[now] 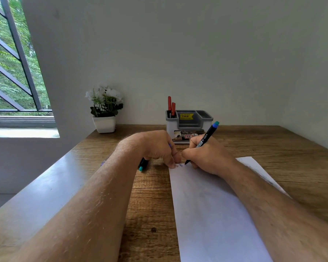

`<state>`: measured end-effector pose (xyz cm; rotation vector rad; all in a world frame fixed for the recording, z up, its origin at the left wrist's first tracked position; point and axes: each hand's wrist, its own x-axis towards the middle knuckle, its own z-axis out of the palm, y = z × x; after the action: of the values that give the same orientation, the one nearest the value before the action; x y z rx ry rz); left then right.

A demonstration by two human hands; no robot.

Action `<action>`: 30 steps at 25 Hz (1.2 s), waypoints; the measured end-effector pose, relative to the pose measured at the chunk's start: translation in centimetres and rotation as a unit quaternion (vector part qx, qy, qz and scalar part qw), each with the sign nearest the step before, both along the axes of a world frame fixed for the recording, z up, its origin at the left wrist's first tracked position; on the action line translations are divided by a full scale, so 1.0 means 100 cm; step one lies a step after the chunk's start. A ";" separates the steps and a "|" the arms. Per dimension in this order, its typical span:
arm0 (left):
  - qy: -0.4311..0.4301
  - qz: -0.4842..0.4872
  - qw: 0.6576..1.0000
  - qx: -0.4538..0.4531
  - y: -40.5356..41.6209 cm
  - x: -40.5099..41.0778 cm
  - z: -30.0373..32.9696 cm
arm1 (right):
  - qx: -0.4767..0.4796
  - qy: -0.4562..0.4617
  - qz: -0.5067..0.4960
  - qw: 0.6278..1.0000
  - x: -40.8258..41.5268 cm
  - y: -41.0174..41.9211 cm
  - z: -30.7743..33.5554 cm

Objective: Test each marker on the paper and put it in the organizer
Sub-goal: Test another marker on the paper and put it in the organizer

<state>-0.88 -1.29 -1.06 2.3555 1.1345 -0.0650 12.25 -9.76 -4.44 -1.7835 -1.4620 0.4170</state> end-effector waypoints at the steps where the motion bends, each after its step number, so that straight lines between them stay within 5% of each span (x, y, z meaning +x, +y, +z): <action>1: 0.001 -0.007 1.000 -0.001 -0.001 0.000 0.001 | -0.004 0.004 0.000 1.000 0.001 0.001 -0.001; 5: -0.099 0.007 0.995 -0.013 -0.004 -0.003 0.010 | 0.057 0.127 -0.021 0.990 0.010 0.005 0.002; 9: -0.265 0.029 0.959 -0.095 0.003 -0.005 0.010 | 0.137 0.326 0.027 0.935 0.016 0.004 0.010; 14: -0.320 0.016 0.947 -0.008 -0.001 -0.003 0.007 | 0.179 0.437 0.064 0.879 0.020 0.007 0.011; 30: -0.310 -0.011 0.947 0.086 -0.002 -0.001 0.005 | 0.200 0.435 0.046 0.877 0.017 0.006 0.013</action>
<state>-0.97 -1.52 -0.52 2.2757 0.8170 0.7436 13.95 -9.11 -3.11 -0.9697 -0.8822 0.7759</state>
